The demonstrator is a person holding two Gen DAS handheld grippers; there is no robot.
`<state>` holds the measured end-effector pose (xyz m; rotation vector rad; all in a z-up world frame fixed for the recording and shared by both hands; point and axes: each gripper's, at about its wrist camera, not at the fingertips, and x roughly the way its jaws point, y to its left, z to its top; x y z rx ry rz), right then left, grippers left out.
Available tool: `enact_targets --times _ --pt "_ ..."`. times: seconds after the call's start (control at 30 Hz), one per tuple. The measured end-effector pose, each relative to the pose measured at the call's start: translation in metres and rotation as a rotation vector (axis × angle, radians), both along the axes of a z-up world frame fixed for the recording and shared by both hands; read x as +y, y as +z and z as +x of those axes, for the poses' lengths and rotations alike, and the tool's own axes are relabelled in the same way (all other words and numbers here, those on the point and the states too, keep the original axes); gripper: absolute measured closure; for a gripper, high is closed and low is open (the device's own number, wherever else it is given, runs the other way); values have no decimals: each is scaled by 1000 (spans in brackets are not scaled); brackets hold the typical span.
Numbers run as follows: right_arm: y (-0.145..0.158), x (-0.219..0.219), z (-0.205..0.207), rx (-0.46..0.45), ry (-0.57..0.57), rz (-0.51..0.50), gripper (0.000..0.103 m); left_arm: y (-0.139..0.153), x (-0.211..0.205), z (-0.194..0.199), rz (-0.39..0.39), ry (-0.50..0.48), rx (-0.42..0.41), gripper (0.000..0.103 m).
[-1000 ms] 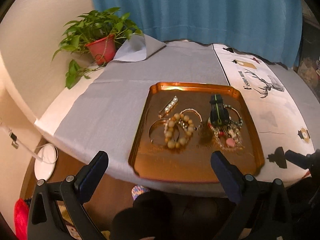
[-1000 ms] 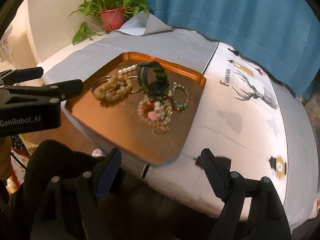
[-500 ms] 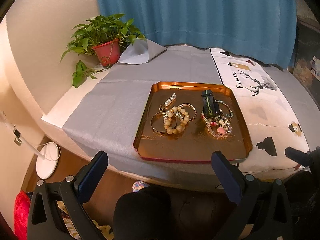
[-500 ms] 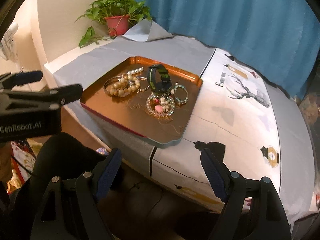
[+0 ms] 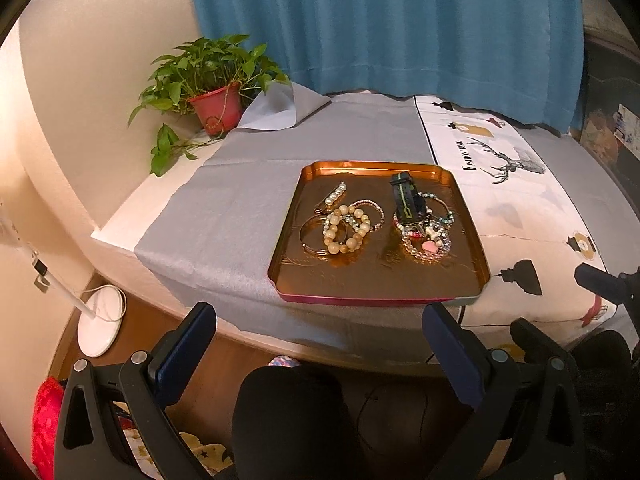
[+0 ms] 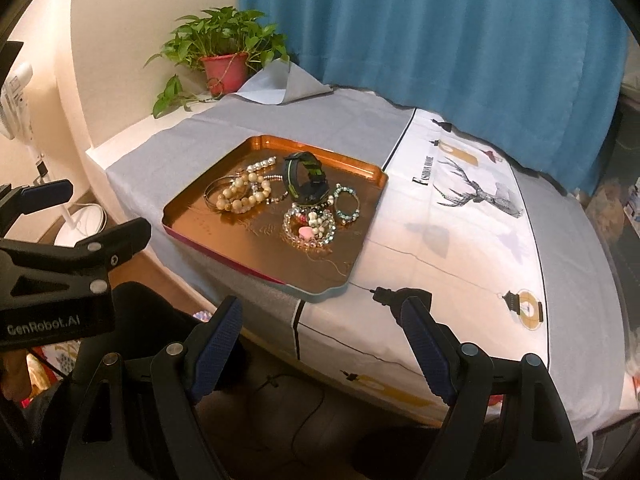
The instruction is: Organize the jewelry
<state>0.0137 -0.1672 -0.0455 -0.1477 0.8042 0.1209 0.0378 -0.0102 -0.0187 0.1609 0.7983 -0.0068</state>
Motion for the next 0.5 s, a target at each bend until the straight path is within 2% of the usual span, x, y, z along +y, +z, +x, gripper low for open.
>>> enact_targets --times 0.5 --pt "6 -2 -10 -20 -6 2 21 3 -3 -11 11 -3 -13 0"
